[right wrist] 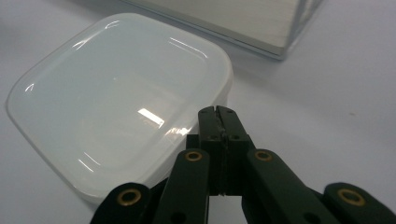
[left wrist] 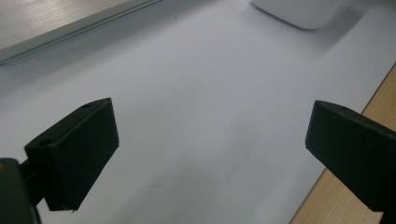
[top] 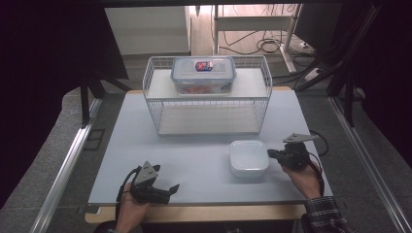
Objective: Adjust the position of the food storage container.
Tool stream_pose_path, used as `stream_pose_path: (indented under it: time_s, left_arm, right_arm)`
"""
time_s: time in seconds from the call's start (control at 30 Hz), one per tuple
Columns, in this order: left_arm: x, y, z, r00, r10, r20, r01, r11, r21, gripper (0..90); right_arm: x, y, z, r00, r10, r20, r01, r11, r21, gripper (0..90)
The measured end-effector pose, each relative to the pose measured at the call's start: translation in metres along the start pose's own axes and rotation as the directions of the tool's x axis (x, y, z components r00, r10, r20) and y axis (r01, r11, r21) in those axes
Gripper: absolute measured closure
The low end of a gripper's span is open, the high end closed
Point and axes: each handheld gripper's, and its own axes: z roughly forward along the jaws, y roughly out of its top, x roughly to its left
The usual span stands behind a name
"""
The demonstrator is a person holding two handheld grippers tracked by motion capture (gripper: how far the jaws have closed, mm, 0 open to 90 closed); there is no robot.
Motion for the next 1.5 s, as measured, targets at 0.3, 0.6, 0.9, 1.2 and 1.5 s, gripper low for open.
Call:
stream_pose_path:
  time_s: [0.3, 0.6, 0.9, 1.2, 1.5]
  left_arm:
    - [0.0, 0.0, 0.001, 1.0, 0.001, 0.004, -0.001, 1.0, -0.001, 2.8]
    - [-0.001, 0.0, 0.001, 1.0, 0.004, 0.002, -0.004, 1.0, -0.001, 4.2]
    - [-0.002, 0.001, 0.001, 0.9999, 0.011, -0.003, -0.011, 0.9999, 0.004, 3.6]
    - [-0.003, 0.0, 0.001, 0.9998, 0.019, 0.006, -0.019, 0.9997, 0.014, 3.5]
    - [-0.004, 0.0, 0.003, 0.9993, 0.036, -0.001, -0.036, 0.9992, 0.016, 5.1]
  right_arm:
    - [0.023, 0.009, 0.019, 0.9978, -0.028, -0.059, 0.029, 1.0, 0.0, 89.8]
    - [0.047, 0.016, 0.032, 0.9913, -0.05, -0.122, 0.052, 0.999, 0.006, 89.8]
    - [0.067, 0.02, 0.044, 0.9848, -0.072, -0.158, 0.072, 0.997, -0.003, 89.7]
    - [0.078, 0.023, 0.048, 0.9844, -0.11, -0.138, 0.108, 0.994, -0.017, 83.2]
    - [0.078, 0.012, 0.022, 0.9797, -0.172, -0.104, 0.164, 0.984, -0.074, 46.3]
